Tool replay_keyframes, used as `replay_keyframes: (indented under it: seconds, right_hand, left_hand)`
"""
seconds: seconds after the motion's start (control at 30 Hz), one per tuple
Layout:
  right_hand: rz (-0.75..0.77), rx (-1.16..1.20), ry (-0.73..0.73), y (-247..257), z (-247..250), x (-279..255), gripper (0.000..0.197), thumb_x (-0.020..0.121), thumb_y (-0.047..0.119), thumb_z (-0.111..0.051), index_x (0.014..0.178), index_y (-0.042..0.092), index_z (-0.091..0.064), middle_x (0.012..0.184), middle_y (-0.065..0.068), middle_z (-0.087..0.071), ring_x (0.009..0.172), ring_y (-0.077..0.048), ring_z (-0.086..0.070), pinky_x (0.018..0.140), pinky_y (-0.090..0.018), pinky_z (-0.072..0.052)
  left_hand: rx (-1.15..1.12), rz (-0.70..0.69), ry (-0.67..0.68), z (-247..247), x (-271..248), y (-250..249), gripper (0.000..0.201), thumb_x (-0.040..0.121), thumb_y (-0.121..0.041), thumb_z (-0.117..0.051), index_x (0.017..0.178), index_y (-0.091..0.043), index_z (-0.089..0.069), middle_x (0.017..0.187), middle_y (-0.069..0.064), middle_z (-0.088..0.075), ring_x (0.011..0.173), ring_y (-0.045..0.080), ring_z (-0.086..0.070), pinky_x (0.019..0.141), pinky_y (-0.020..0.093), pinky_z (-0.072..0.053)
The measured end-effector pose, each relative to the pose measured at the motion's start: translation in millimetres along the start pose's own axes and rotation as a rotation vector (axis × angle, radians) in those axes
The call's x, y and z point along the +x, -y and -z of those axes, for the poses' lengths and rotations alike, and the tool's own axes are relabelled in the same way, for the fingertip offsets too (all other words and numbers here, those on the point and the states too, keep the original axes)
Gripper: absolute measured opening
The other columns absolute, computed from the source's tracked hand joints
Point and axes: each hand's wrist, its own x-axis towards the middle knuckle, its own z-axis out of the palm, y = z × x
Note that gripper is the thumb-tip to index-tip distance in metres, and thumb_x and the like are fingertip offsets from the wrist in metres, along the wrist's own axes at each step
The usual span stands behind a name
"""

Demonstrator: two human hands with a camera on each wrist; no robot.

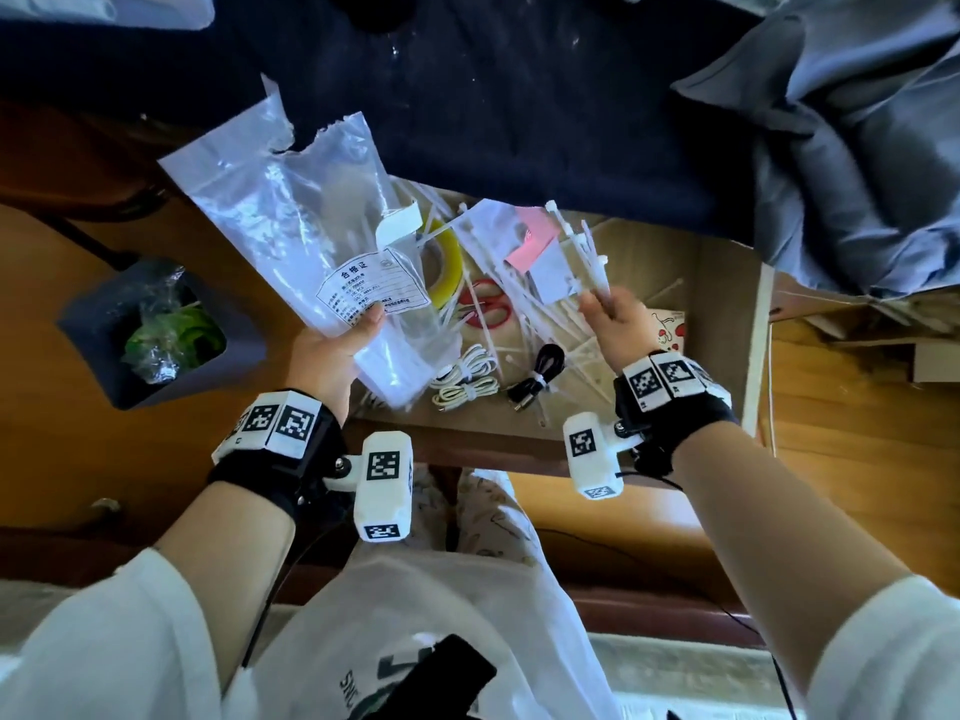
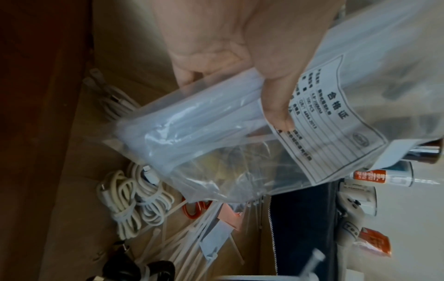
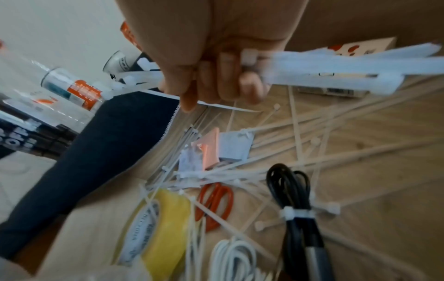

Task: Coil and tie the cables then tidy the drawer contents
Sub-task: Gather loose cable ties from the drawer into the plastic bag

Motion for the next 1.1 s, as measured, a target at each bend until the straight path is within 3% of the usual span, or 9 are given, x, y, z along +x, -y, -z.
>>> replay_keyframes:
  seconds: [0.1, 0.27, 0.47, 0.53, 0.67, 0.77, 0.9, 0.97, 1.1]
  right_hand:
    - [-0.117, -0.214, 0.052, -4, -1, 15, 0.009, 0.088, 0.018, -0.058, 0.094, 0.014, -0.053, 0.077, 0.002, -0.051, 0.082, -0.023, -0.051, 0.069, -0.025, -0.034]
    - [-0.262, -0.346, 0.178, 0, -44, 35, 0.059, 0.083, 0.021, -0.068, 0.132, 0.003, -0.043, 0.138, -0.016, -0.042, 0.125, -0.030, -0.043, 0.095, -0.035, -0.038]
    - [-0.256, -0.456, 0.241, 13, -73, 46, 0.030, 0.094, 0.017, -0.052, 0.119, 0.002, -0.054, 0.132, -0.016, -0.050, 0.121, -0.031, -0.049, 0.075, -0.028, -0.042]
    - [-0.264, -0.577, 0.310, 15, -67, 50, 0.020, 0.097, 0.018, -0.048, 0.109, 0.004, -0.055, 0.132, -0.015, -0.051, 0.122, -0.029, -0.050, 0.090, -0.030, -0.044]
    - [-0.175, -0.685, 0.341, 8, -60, 47, 0.042, 0.097, 0.022, -0.044, 0.133, 0.001, -0.042, 0.137, -0.019, -0.045, 0.127, -0.033, -0.043, 0.103, -0.037, -0.034]
    - [-0.179, -0.516, 0.352, 6, -48, 40, 0.053, 0.093, 0.040, -0.039, 0.125, 0.000, -0.051, 0.125, -0.020, -0.050, 0.120, -0.035, -0.046, 0.098, -0.037, -0.034]
    - [-0.026, -0.072, 0.305, -2, -21, 16, 0.017, 0.095, 0.003, -0.041, 0.093, -0.001, -0.057, 0.085, -0.013, -0.066, 0.088, -0.015, -0.064, 0.080, -0.030, -0.040]
    - [-0.023, 0.105, 0.309, -1, -11, 2, 0.017, 0.093, -0.007, -0.040, 0.096, 0.003, -0.054, 0.066, 0.002, -0.064, 0.058, 0.005, -0.060, 0.069, -0.022, -0.045]
    - [-0.081, 0.286, 0.290, -6, 9, -21, 0.027, 0.095, -0.008, -0.039, 0.077, 0.010, -0.049, 0.059, -0.004, -0.042, 0.047, -0.010, -0.043, 0.045, -0.016, -0.043]
  left_hand:
    - [0.009, -0.033, 0.027, -3, 0, 1, 0.068, 0.069, -0.027, -0.079, 0.126, -0.002, -0.054, 0.110, 0.005, -0.067, 0.103, 0.019, -0.064, 0.106, 0.046, -0.039]
    - [0.051, -0.106, 0.040, -5, 14, 9, 0.060, 0.059, -0.037, -0.085, 0.110, -0.019, -0.061, 0.114, 0.005, -0.067, 0.113, 0.022, -0.062, 0.102, 0.046, -0.043]
    - [0.065, -0.127, 0.045, -5, 23, 13, 0.033, 0.070, -0.025, -0.077, 0.100, -0.038, -0.071, 0.117, -0.001, -0.067, 0.116, 0.021, -0.059, 0.105, 0.052, -0.038]
    - [0.047, -0.129, 0.056, -5, 21, 12, 0.032, 0.068, -0.025, -0.078, 0.095, -0.042, -0.071, 0.116, -0.002, -0.068, 0.117, 0.022, -0.059, 0.106, 0.053, -0.038]
    - [0.065, -0.095, 0.053, -7, 18, 7, 0.030, 0.067, -0.025, -0.079, 0.092, -0.039, -0.073, 0.113, -0.002, -0.069, 0.115, 0.021, -0.060, 0.105, 0.052, -0.039]
    - [0.093, -0.077, 0.052, -12, 14, 5, 0.026, 0.074, -0.016, -0.077, 0.084, -0.039, -0.074, 0.104, -0.005, -0.072, 0.111, 0.023, -0.062, 0.104, 0.050, -0.039]
    - [0.156, 0.071, 0.075, -16, 13, 7, 0.004, 0.079, -0.019, -0.075, 0.075, -0.019, -0.074, 0.091, -0.003, -0.072, 0.109, 0.029, -0.060, 0.103, 0.046, -0.040]
    - [0.238, 0.130, 0.131, -15, 22, 9, 0.034, 0.062, -0.040, -0.084, 0.083, -0.016, -0.071, 0.101, 0.007, -0.071, 0.111, 0.029, -0.060, 0.105, 0.050, -0.038]
    - [0.449, 0.094, 0.188, -25, 39, -4, 0.012, 0.076, -0.026, -0.073, 0.082, -0.019, -0.065, 0.081, -0.007, -0.071, 0.094, 0.021, -0.063, 0.098, 0.041, -0.046]
